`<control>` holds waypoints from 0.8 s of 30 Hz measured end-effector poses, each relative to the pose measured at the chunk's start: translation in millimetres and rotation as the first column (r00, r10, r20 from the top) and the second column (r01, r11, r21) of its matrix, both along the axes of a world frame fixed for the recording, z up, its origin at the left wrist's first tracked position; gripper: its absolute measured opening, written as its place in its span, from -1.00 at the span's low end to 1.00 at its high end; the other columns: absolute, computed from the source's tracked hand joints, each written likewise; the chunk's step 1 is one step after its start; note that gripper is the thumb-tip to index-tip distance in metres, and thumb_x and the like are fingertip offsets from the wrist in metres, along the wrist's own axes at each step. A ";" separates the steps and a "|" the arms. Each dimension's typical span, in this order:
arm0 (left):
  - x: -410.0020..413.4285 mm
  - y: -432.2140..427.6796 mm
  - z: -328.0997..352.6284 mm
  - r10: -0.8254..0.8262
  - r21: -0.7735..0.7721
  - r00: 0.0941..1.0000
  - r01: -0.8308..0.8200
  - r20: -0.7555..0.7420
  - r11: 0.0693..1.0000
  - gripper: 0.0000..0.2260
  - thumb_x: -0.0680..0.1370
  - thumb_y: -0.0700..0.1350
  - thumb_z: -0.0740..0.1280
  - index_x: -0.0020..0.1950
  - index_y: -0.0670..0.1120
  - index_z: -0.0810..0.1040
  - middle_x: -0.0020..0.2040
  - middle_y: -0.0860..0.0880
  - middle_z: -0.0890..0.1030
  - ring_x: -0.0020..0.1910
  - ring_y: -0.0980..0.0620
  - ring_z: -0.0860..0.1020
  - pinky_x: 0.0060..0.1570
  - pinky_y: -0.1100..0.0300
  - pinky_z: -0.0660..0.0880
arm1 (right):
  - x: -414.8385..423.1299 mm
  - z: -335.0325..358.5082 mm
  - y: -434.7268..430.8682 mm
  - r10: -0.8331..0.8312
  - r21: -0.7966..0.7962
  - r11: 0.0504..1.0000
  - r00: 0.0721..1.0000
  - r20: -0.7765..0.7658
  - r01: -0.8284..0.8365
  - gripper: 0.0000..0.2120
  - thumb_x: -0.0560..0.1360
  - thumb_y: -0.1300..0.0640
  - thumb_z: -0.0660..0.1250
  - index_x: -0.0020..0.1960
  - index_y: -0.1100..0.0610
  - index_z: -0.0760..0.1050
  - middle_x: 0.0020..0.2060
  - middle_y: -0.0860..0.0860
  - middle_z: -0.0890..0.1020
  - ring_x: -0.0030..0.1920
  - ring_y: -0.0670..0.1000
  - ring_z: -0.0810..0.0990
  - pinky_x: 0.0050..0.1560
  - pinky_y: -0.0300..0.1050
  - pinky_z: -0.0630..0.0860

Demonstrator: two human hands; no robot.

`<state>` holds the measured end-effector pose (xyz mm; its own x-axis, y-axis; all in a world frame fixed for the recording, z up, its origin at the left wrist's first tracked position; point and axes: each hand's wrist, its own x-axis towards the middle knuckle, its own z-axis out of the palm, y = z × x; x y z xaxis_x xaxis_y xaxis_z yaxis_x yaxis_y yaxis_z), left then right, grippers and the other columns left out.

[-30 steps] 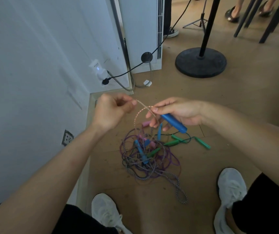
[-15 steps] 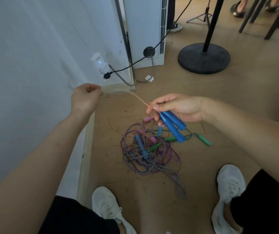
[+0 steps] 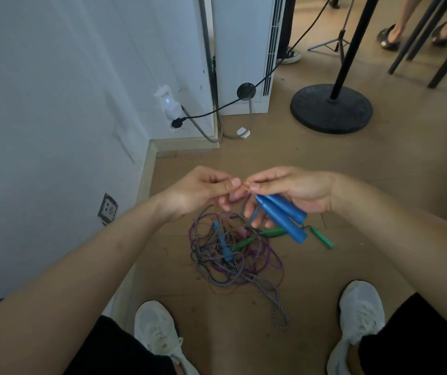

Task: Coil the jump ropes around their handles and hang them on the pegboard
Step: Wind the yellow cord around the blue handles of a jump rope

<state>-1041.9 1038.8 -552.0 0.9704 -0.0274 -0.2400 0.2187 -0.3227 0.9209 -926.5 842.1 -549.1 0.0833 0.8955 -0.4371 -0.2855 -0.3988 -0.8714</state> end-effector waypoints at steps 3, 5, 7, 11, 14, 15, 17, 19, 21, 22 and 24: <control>1.8 4.1 2.1 0.057 0.041 0.997 -0.059 0.048 0.997 -0.88 0.59 -0.17 0.36 0.04 -0.17 0.67 -0.38 0.03 0.64 -0.35 0.11 0.60 -0.12 0.22 0.60 | -0.5 -0.7 -3.7 0.011 -0.034 0.999 1.000 0.025 -0.010 -0.72 0.67 0.16 0.15 0.28 0.28 0.47 0.07 0.26 0.66 -0.06 0.20 0.70 -0.08 0.02 0.67; 3.3 8.9 3.8 0.101 0.009 0.993 -0.102 0.056 0.995 -0.90 0.56 -0.15 0.39 0.00 -0.15 0.67 -0.34 -0.03 0.63 -0.31 0.04 0.62 -0.13 0.17 0.60 | 0.4 -2.6 -5.9 0.013 -0.046 0.999 0.999 0.049 -0.011 -0.70 0.67 0.14 0.15 0.28 0.31 0.46 0.07 0.26 0.66 -0.06 0.21 0.69 -0.01 0.09 0.67; 3.9 15.1 5.1 0.114 0.000 0.992 -0.114 0.055 0.993 -0.86 0.54 -0.08 0.40 -0.03 -0.14 0.65 -0.28 -0.05 0.64 -0.22 -0.02 0.63 -0.09 0.14 0.58 | 0.6 -5.8 -8.1 0.013 -0.054 0.998 0.998 0.066 -0.009 -0.67 0.66 0.11 0.17 0.31 0.30 0.45 0.05 0.27 0.65 -0.05 0.23 0.68 0.07 0.17 0.64; 2.1 26.3 9.4 0.136 0.038 0.988 -0.139 0.073 0.990 -0.85 0.59 -0.07 0.37 -0.07 -0.13 0.64 -0.21 -0.06 0.67 -0.12 0.01 0.62 0.07 0.09 0.51 | -1.8 -8.6 -10.0 -0.039 -0.047 0.998 0.998 0.054 0.041 -0.70 0.64 0.08 0.19 0.30 0.20 0.44 -0.05 0.25 0.66 -0.05 0.24 0.66 0.11 0.27 0.58; 0.1 30.0 13.3 0.136 0.091 0.986 -0.145 0.099 0.985 -0.86 0.60 -0.08 0.36 -0.11 -0.09 0.64 -0.22 -0.06 0.66 -0.15 0.03 0.60 0.08 0.10 0.51 | -4.5 -8.0 -8.8 -0.074 -0.042 0.996 0.997 0.012 0.074 -0.69 0.64 0.09 0.19 0.34 0.17 0.42 -0.06 0.24 0.66 -0.06 0.22 0.66 0.02 0.20 0.64; 0.1 30.2 13.9 0.150 0.108 0.982 -0.162 0.112 0.981 -0.86 0.61 -0.08 0.36 -0.12 -0.08 0.63 -0.25 -0.06 0.63 -0.19 0.02 0.58 0.04 0.12 0.50 | -5.5 -8.6 -8.7 -0.090 -0.041 0.995 0.996 -0.007 0.089 -0.68 0.63 0.09 0.21 0.35 0.15 0.42 -0.06 0.23 0.66 -0.07 0.21 0.67 -0.02 0.16 0.65; 1.1 29.6 13.8 0.200 0.114 0.969 -0.217 0.145 0.969 -0.86 0.61 -0.09 0.35 -0.09 -0.10 0.64 -0.27 -0.06 0.57 -0.25 0.01 0.53 -0.02 0.11 0.48 | -7.1 -10.4 -8.3 -0.127 -0.033 0.991 0.991 -0.028 0.126 -0.64 0.59 0.08 0.27 0.36 0.12 0.43 -0.11 0.18 0.64 -0.15 0.15 0.66 -0.13 0.07 0.67; 2.7 29.3 13.5 0.250 0.095 0.952 -0.270 0.177 0.958 -0.86 0.61 -0.11 0.35 -0.05 -0.14 0.65 -0.28 -0.03 0.52 -0.30 0.01 0.49 -0.09 0.05 0.48 | -8.5 -10.8 -7.5 -0.127 -0.013 0.992 0.992 -0.002 0.127 -0.62 0.55 0.06 0.33 0.35 0.09 0.48 -0.17 0.06 0.58 -0.22 0.07 0.61 -0.25 -0.05 0.64; 3.9 28.2 13.0 0.259 0.100 0.943 -0.284 0.210 0.954 -0.84 0.62 -0.11 0.35 -0.01 -0.19 0.65 -0.33 -0.06 0.45 -0.33 -0.06 0.39 -0.19 0.02 0.41 | -9.9 -10.3 -5.7 -0.101 -0.011 0.995 0.994 0.036 0.101 -0.59 0.52 0.06 0.36 0.34 0.13 0.50 -0.16 0.01 0.55 -0.25 0.02 0.58 -0.36 -0.17 0.58; 4.4 27.9 12.5 0.259 0.099 0.941 -0.285 0.219 0.953 -0.82 0.62 -0.10 0.35 0.00 -0.20 0.65 -0.35 -0.06 0.40 -0.33 -0.09 0.33 -0.22 0.00 0.36 | -11.1 -9.7 -5.0 -0.087 -0.017 0.996 0.995 0.055 0.088 -0.56 0.51 0.07 0.37 0.35 0.18 0.48 -0.11 0.04 0.56 -0.25 0.01 0.57 -0.40 -0.21 0.54; 5.5 27.5 11.4 0.277 0.092 0.931 -0.306 0.238 0.947 -0.82 0.61 -0.07 0.36 -0.01 -0.18 0.65 -0.41 -0.02 0.35 -0.35 -0.10 0.28 -0.27 -0.01 0.31 | -13.1 -9.4 -3.5 -0.084 -0.015 0.996 0.992 0.092 0.086 -0.54 0.54 0.08 0.34 0.35 0.30 0.43 -0.05 0.13 0.57 -0.27 0.00 0.56 -0.47 -0.25 0.45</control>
